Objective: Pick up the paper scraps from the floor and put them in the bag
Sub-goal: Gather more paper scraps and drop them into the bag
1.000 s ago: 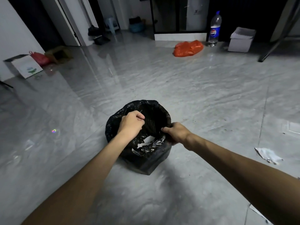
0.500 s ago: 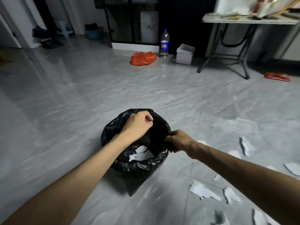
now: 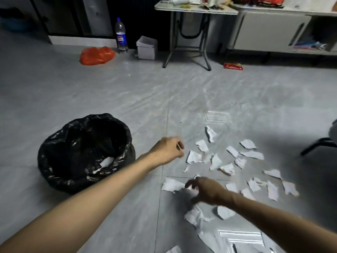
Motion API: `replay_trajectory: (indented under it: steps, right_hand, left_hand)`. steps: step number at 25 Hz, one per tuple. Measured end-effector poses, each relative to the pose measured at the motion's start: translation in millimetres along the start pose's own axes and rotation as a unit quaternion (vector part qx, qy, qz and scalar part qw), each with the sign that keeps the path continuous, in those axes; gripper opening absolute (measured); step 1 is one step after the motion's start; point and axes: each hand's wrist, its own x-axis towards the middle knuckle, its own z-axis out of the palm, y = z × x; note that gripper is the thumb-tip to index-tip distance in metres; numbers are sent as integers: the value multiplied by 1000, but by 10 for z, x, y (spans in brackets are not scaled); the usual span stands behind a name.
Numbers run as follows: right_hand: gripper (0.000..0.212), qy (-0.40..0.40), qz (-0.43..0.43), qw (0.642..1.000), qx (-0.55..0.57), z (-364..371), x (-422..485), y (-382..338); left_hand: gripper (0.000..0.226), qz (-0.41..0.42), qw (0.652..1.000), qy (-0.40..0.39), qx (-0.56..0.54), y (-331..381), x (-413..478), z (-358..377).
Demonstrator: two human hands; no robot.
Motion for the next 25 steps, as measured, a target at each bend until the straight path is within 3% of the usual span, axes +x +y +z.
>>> replay_trajectory:
  steps: [2,5,8,10,12,14,16,20,25]
  right_hand:
    - [48,-18,-9,999,-49,399,-89,95]
    - [32,-7,-2,1000,-30,685,-127,196]
    - [17,91,32,992,78,674,-86,308]
    - [14,165,70,980,91,549,0,404]
    - [20,191,71,978,53,444,114,472]
    - [24,170,51,984,23,422,231,489]
    - [26,140,52,989,22,466,325,462]
    - [20,150,91,982,68,506,439,377]
    - [13,157,96,977,105,416,469,323]
  left_hand:
    - [29,0,996,-77,45,-99,28,338]
    - [50,5,976,-157,151,-323,12,812]
    - [61,-6,954,-175,242,-599,-95,1151]
    - [49,-12,958,-160,239,-744,-172,1299]
    - [31,-23,970,-134,200,-857,-240,1369]
    - [17,-45,977,-122,171,-921,-285,1353]
    - [18,-54,979,-125,152,-914,-312,1263]
    - [20,6,963,-233,133,-735,-423,1074]
    - [56,175,882,-374,228,-590,-671,1287]
